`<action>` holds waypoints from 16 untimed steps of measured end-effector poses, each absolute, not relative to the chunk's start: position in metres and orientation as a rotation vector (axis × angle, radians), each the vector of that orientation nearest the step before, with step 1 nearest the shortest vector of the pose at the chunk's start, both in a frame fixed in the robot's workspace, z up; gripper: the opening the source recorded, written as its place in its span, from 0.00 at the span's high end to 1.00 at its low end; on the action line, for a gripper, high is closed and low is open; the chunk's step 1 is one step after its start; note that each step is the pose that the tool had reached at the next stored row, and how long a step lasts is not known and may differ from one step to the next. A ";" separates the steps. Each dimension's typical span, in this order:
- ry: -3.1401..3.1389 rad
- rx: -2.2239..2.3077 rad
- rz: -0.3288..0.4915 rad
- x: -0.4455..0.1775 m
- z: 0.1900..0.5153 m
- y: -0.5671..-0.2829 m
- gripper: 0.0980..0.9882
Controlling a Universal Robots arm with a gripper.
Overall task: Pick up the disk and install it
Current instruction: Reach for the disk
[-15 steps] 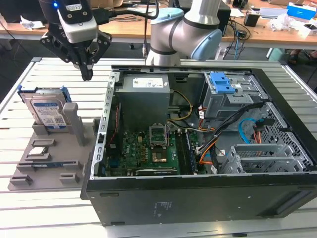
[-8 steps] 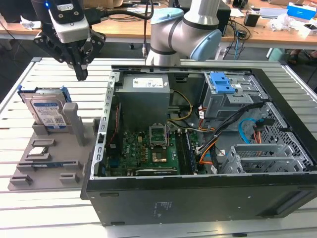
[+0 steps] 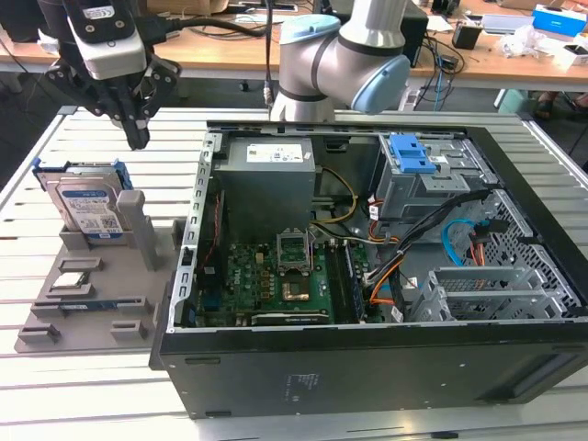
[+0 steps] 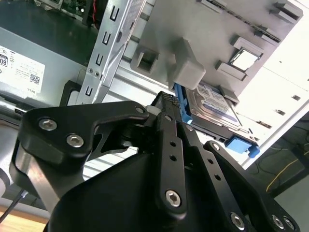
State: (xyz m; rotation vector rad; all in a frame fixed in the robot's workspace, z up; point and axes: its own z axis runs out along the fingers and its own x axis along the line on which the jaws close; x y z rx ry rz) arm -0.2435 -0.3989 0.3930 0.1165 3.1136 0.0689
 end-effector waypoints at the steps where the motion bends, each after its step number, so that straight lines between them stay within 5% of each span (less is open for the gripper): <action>1: 3.114 0.117 0.069 -0.246 0.393 -0.399 0.99; 16: 3.114 0.117 0.069 -0.265 0.393 -0.399 0.99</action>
